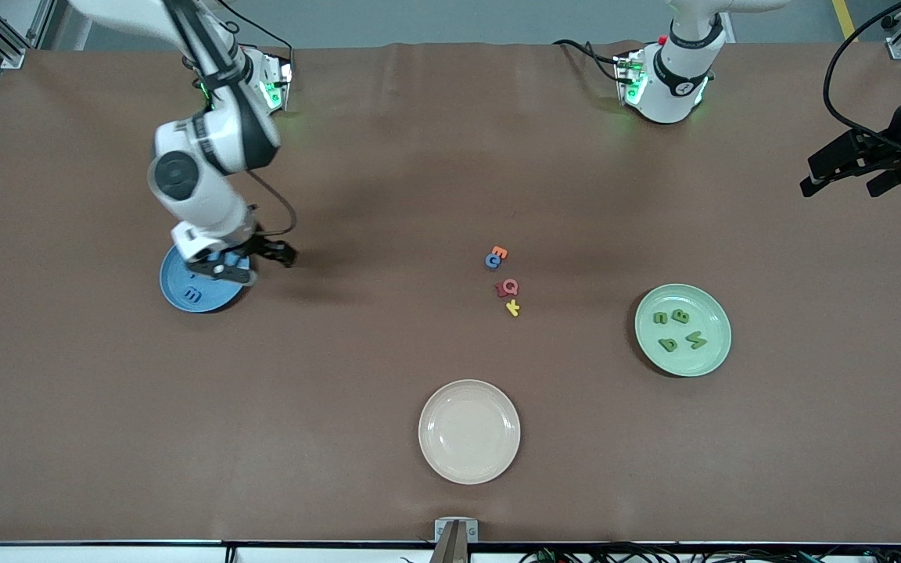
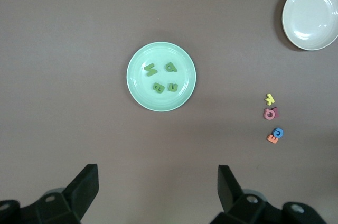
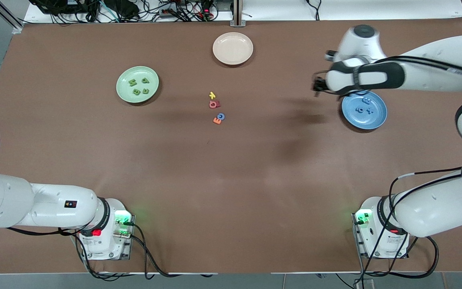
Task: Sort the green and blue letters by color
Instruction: 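Release the x on the blue plate and raise the right gripper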
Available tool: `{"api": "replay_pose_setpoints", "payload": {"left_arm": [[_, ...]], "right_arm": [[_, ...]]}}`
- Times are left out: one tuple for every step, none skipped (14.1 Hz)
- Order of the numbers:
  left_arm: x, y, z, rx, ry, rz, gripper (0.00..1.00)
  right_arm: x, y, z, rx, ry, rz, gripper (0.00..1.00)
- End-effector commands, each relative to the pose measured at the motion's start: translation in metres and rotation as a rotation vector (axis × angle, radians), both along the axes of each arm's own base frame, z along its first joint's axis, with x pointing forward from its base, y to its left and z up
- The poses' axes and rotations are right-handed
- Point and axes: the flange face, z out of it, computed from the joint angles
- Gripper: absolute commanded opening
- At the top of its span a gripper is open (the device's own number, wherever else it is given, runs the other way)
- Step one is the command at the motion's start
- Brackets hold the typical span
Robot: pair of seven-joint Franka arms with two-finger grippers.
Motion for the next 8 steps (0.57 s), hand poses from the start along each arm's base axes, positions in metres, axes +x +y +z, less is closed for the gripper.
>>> {"api": "replay_pose_setpoints", "payload": {"left_arm": [[0.0, 0.004, 0.006, 0.016, 0.005, -0.009, 0.99], [0.001, 0.004, 0.005, 0.016, 0.005, -0.008, 0.99], [0.003, 0.003, 0.003, 0.017, 0.003, -0.009, 0.99], [0.006, 0.003, 0.0, 0.018, 0.004, -0.009, 0.99], [0.008, 0.004, 0.005, 0.018, -0.015, -0.008, 0.99], [0.011, 0.005, 0.007, 0.023, -0.026, -0.006, 0.99], [0.018, 0.005, 0.006, 0.026, -0.028, -0.005, 0.99], [0.024, 0.005, 0.005, 0.038, -0.031, -0.005, 0.99]], "right_arm": [[0.007, 0.091, 0.004, -0.004, -0.011, -0.112, 1.0], [0.009, 0.132, 0.002, -0.016, -0.002, -0.12, 1.0], [0.014, 0.167, -0.002, -0.021, 0.0, -0.111, 1.0], [0.013, 0.209, -0.009, -0.017, 0.012, -0.123, 1.0], [0.015, 0.243, -0.015, -0.009, 0.01, -0.138, 1.0], [0.02, 0.269, -0.026, -0.009, 0.002, -0.156, 1.0], [0.021, 0.292, -0.036, -0.004, -0.008, -0.17, 1.0], [0.021, 0.307, -0.048, -0.005, -0.014, -0.179, 1.0]]}}
